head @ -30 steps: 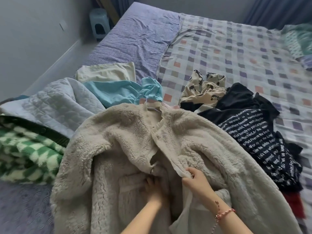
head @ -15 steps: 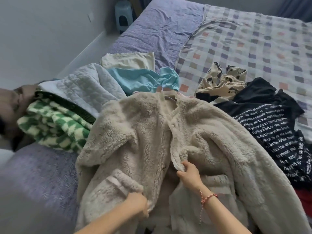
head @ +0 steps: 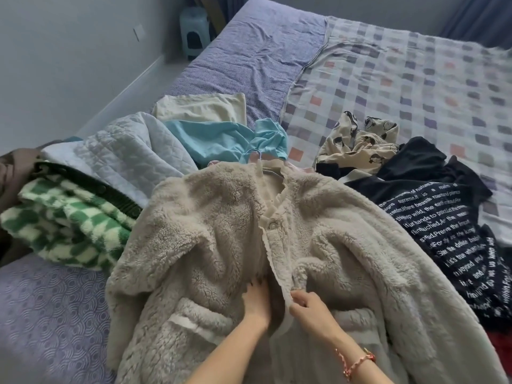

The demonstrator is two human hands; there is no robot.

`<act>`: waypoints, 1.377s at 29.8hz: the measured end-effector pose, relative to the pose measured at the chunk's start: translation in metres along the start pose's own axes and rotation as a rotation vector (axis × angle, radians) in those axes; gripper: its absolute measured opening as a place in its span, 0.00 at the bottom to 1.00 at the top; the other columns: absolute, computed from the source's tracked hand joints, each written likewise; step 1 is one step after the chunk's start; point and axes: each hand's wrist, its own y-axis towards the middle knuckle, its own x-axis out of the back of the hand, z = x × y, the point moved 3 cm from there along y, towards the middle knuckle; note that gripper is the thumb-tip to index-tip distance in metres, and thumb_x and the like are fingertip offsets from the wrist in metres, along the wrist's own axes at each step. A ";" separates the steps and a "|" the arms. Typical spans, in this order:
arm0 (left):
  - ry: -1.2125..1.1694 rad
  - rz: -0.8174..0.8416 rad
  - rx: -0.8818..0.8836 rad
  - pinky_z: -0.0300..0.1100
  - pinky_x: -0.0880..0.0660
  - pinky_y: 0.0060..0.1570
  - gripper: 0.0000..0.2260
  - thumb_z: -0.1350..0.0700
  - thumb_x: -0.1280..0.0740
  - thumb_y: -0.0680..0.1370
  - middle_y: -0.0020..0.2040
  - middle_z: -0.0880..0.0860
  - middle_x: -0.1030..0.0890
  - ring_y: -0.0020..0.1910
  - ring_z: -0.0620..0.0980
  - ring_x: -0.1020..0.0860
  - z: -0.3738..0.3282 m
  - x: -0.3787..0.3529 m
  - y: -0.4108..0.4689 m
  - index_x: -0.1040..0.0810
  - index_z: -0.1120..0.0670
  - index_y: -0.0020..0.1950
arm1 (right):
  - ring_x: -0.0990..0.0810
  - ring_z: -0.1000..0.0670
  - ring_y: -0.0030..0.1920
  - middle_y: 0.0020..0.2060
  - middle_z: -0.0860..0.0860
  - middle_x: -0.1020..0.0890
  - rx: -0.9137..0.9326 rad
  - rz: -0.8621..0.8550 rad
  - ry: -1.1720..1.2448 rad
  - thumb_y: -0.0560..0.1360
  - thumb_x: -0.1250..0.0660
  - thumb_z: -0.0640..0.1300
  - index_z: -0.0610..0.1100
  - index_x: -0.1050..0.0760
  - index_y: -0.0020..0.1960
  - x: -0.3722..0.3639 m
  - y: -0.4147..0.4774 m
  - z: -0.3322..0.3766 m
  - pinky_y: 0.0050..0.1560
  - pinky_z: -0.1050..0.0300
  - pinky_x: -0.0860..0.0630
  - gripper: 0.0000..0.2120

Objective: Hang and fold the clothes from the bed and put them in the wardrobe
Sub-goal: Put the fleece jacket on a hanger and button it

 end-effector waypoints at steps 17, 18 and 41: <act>0.550 0.015 0.016 0.40 0.30 0.51 0.15 0.66 0.48 0.79 0.59 0.54 0.27 0.58 0.51 0.27 0.001 0.009 0.043 0.32 0.57 0.64 | 0.33 0.50 0.45 0.36 0.57 0.40 0.105 0.045 -0.504 0.77 0.47 0.50 0.43 0.27 0.36 -0.001 0.023 0.007 0.44 0.57 0.38 0.18; 0.528 0.024 0.037 0.39 0.29 0.50 0.15 0.66 0.48 0.79 0.59 0.53 0.26 0.58 0.51 0.26 0.002 0.008 0.043 0.30 0.57 0.62 | 0.33 0.50 0.43 0.35 0.57 0.40 0.077 0.058 -0.466 0.78 0.44 0.46 0.46 0.32 0.31 -0.001 0.022 0.004 0.44 0.57 0.39 0.17; -1.153 -0.027 -0.028 0.38 0.28 0.41 0.13 0.72 0.37 0.74 0.36 0.50 0.21 0.39 0.43 0.24 0.026 0.019 -0.001 0.24 0.55 0.38 | 0.27 0.57 0.32 0.33 0.47 0.20 -0.068 -0.297 0.240 0.75 0.34 0.40 0.45 0.18 0.40 -0.024 0.023 0.012 0.39 0.61 0.31 0.08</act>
